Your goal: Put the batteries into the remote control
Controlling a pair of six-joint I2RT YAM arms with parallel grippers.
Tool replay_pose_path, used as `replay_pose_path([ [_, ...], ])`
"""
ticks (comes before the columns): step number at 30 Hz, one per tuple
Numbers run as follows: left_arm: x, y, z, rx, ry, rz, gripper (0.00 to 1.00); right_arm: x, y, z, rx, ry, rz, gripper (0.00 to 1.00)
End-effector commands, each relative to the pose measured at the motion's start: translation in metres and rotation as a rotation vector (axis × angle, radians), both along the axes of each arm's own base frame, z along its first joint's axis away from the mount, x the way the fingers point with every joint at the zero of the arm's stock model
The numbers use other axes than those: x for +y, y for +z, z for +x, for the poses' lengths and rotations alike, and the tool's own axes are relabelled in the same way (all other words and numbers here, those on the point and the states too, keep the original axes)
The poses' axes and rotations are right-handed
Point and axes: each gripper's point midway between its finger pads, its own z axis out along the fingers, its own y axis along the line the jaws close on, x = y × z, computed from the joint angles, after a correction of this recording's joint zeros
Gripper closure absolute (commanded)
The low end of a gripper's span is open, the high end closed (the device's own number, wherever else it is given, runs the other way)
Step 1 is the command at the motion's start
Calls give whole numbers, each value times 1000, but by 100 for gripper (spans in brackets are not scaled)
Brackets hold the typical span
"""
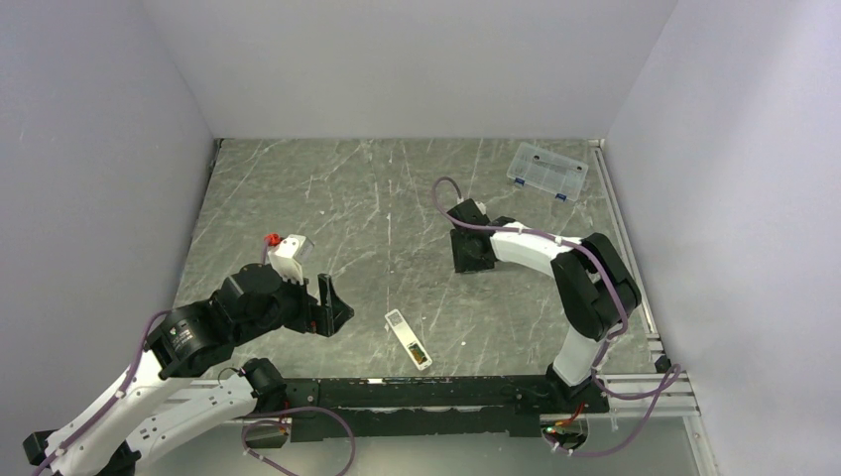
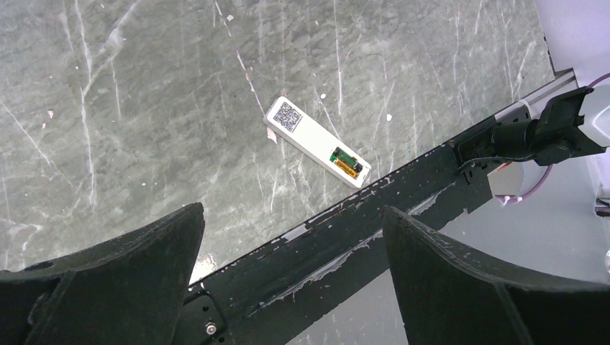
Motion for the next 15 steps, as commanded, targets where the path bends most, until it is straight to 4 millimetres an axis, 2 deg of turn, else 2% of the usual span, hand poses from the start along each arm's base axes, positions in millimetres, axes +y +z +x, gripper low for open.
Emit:
replay_pose_path([
  [1,-3,7,4,-25,4,-19,1,1,-4,4,-6,-17,18,54],
  [15,-3,7,4,-27,3,-19,1,-3,-11,-6,13,-19,18,62],
])
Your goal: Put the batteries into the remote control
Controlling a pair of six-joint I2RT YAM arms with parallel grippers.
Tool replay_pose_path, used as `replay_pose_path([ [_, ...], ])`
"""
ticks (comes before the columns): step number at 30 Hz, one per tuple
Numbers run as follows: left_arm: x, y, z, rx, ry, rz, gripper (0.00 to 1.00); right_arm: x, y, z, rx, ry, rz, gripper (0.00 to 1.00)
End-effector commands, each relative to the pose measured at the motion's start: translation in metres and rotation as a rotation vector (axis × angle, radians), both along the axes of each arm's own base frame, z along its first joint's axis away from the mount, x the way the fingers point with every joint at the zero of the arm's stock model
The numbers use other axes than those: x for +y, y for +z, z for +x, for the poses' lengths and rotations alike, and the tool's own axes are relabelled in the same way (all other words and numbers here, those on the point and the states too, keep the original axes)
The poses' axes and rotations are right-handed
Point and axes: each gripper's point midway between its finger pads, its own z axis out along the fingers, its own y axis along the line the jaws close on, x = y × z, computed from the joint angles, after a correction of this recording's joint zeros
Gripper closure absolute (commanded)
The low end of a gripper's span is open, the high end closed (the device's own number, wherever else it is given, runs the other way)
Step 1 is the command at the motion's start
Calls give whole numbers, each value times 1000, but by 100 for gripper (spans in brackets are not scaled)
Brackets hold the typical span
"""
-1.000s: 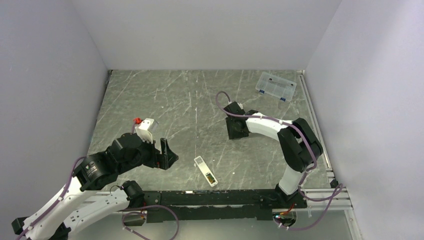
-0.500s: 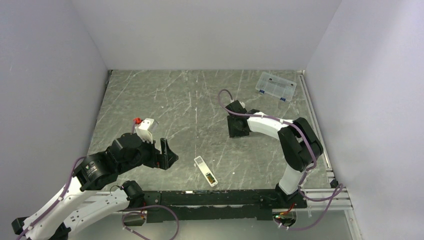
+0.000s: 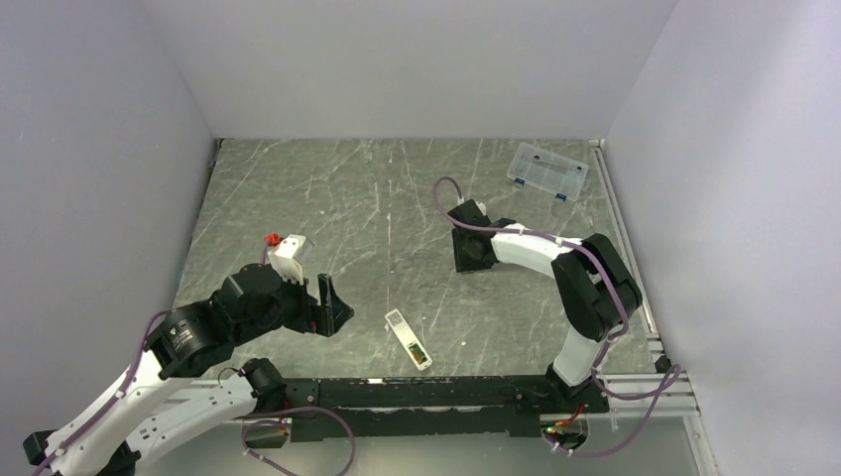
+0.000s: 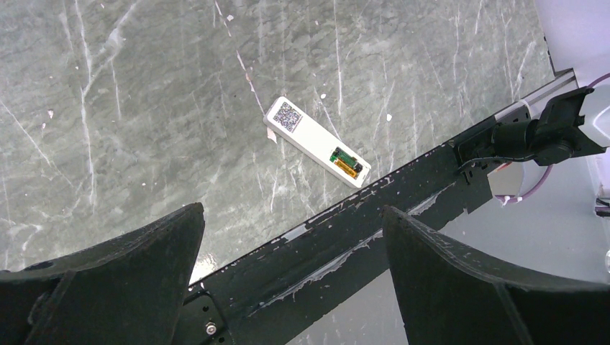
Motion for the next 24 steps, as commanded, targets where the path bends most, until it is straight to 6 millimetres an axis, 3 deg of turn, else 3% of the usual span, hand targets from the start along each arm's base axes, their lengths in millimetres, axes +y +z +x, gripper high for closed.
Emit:
replay_pose_path([
  [1,-3,7,4,-26,5,-20,1,-5,-10,-9,27,-17,-5,62],
  [8,-3,7,4,-25,4,-20,1,-6,-11,-11,26,-24,-2,65],
  [17,-3,6,4,-25,5,-20,0,-8,-17,-16,38,-31,2,76],
  [24,-4,5,5,-22,4,-17,1,-6,-9,-16,23,-30,20,81],
])
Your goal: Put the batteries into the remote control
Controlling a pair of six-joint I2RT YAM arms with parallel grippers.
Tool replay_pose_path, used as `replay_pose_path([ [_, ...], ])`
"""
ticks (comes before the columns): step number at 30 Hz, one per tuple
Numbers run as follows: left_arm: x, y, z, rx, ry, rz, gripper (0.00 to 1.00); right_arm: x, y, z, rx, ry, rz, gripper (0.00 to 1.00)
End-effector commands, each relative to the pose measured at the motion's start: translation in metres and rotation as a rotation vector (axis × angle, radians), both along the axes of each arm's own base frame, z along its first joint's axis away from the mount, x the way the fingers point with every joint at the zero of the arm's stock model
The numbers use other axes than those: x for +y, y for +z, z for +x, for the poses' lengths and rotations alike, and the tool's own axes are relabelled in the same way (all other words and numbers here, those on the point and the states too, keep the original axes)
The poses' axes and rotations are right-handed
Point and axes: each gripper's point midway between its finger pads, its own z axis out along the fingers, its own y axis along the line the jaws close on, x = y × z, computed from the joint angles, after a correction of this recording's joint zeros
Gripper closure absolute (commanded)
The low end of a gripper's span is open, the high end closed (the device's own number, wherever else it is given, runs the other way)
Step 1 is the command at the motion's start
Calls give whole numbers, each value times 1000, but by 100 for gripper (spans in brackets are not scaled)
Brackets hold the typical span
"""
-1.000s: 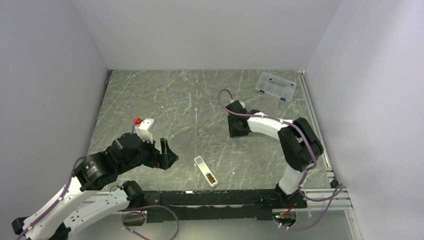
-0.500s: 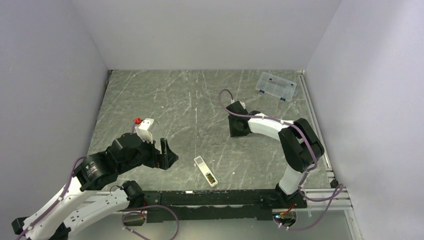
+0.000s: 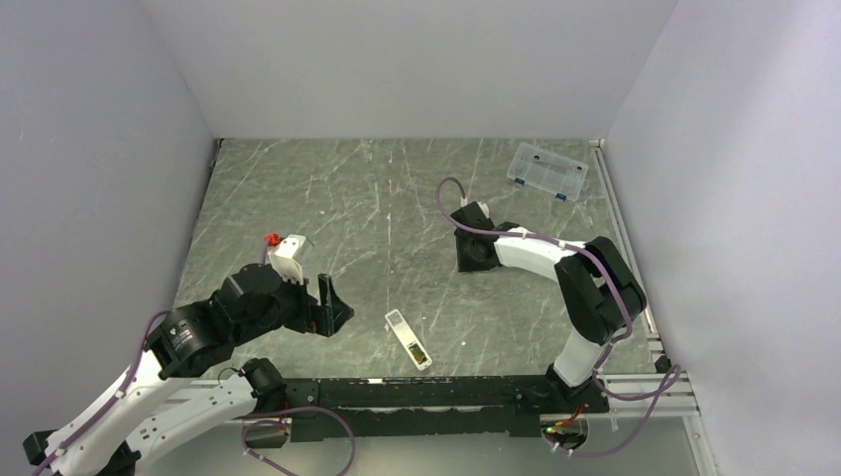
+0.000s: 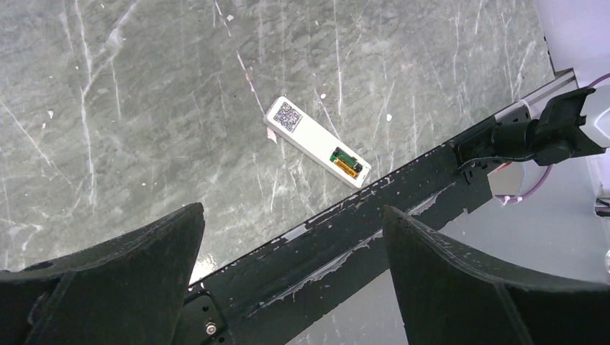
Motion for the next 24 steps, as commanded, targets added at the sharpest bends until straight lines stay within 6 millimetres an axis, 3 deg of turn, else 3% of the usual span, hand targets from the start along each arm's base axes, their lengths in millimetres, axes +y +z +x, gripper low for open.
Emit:
replay_pose_path([
  [1,-4,5,5,-21,4,-15,1,-7,-8,-16,52,-12,-7,82],
  [15,-4,5,5,-21,4,-13,1,-5,14,-26,23,11,18,85],
  [24,-4,5,5,-22,2,-16,1,8,30,-61,4,78,-13,85],
])
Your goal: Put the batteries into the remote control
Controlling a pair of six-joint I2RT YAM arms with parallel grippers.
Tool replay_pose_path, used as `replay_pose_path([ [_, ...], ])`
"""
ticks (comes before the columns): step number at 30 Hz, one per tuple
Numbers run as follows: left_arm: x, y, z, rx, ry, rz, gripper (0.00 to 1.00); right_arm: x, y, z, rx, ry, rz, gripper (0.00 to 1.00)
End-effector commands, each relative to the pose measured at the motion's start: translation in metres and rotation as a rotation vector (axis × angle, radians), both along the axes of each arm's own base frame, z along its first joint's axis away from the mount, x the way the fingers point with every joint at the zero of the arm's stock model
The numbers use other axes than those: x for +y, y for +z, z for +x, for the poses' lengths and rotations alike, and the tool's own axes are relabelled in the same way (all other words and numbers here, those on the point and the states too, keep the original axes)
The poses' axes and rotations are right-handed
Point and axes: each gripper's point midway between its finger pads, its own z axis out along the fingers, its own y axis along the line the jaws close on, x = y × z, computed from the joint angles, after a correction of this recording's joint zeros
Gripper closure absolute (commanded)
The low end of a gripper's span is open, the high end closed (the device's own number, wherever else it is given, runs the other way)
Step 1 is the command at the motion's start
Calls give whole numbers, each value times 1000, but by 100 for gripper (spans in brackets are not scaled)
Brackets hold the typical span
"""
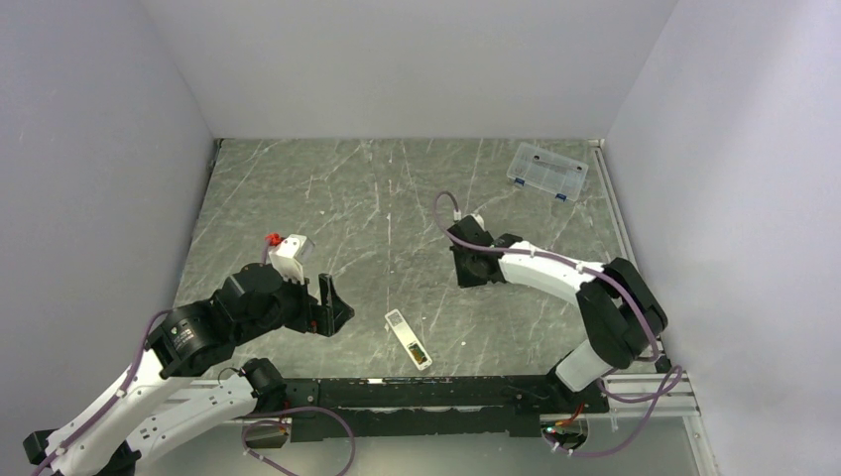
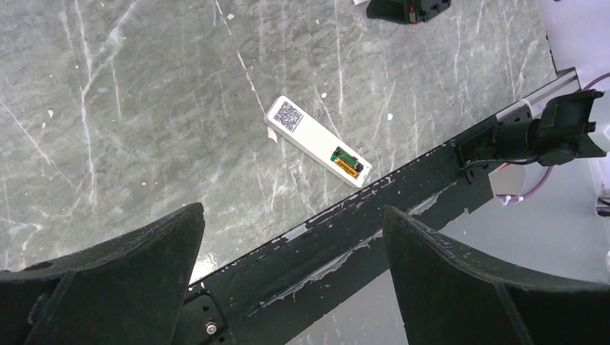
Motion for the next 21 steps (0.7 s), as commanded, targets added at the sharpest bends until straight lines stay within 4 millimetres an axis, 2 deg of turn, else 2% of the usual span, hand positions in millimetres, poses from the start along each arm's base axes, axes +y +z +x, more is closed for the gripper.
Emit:
replay_pose_path([
  [1,-4,6,5,-24,2,-18,0,-1,12,-22,-12,11,-17,85],
  [3,-5,6,4,-23,-1,-19,0,-2,12,-28,-12,9,-25,84],
  [6,-5,6,4,-20,-2,-20,0,-4,14,-31,-28,-6,-20,71],
  [13,-4,7,3,-23,-2,-26,0,-1,17,-17,-73,-59,-7,49],
  [16,-3,7,3,-26,-1,-28,1,3,17,-8,-94,-79,5,46],
  [21,-3,9,2,-32,-2,-35,0,2,13,5,-104,-151,-4,47],
])
